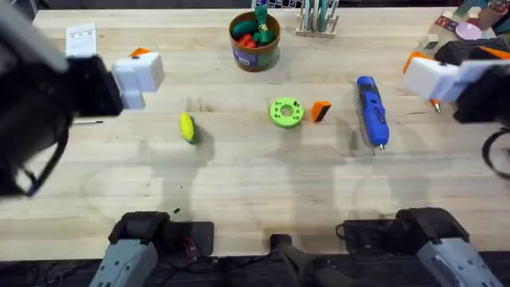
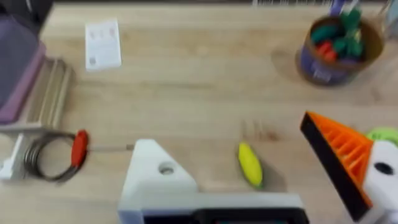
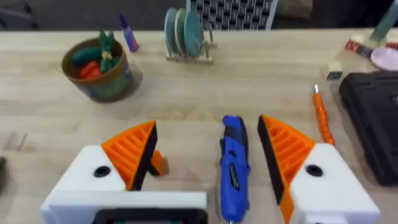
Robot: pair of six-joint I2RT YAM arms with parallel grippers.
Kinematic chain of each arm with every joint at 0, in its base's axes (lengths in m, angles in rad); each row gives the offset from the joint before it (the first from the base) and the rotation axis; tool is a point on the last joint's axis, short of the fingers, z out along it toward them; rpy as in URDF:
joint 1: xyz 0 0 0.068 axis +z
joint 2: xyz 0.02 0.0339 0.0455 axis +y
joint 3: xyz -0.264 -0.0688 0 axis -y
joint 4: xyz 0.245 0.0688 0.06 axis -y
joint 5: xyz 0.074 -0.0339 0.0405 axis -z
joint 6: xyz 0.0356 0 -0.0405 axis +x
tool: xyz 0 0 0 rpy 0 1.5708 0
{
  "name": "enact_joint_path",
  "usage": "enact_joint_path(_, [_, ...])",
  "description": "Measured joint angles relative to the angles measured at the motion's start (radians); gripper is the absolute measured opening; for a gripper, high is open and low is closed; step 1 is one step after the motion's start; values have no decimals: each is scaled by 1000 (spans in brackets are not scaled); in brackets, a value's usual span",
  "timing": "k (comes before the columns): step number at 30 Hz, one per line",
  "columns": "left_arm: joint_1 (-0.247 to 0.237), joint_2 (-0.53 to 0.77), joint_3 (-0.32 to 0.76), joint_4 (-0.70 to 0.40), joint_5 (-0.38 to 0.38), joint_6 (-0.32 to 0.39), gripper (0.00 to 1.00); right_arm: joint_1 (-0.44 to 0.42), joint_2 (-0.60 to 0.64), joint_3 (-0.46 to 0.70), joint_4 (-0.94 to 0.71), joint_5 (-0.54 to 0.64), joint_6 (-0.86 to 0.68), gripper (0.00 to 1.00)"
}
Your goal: Pick up the gripper from the table and insert it into the empty holder that is missing its gripper. Then pick up a screw, insert it into the mounting hole, and use the screwdriver to tighten it. Finally, clean up the table by picking up the vegetable and placing it into the bucket.
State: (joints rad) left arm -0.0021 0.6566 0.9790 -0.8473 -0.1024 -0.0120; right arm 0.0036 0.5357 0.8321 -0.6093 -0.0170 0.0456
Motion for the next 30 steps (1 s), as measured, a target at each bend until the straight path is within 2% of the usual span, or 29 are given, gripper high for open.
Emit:
enact_joint_path(8, [0,288,156,-142,1,-6,986,0,321,241,-278,-3,0,977])
enact_joint_path(14, [0,444,183,-202,4,-32,986,0,471,284,-356,-3,0,979])
enact_joint_path(19, [0,538,183,-219,12,-42,986,0,535,284,-361,-3,0,979])
enact_joint_path(26, [0,598,183,-237,36,-48,985,0,557,285,-361,-3,0,994])
enact_joint_path(28, [-1,607,184,-256,45,-73,985,0,559,285,-360,-3,0,993])
enact_joint_path(30, [-1,612,184,-292,54,-131,986,0,559,285,-359,-3,0,993])
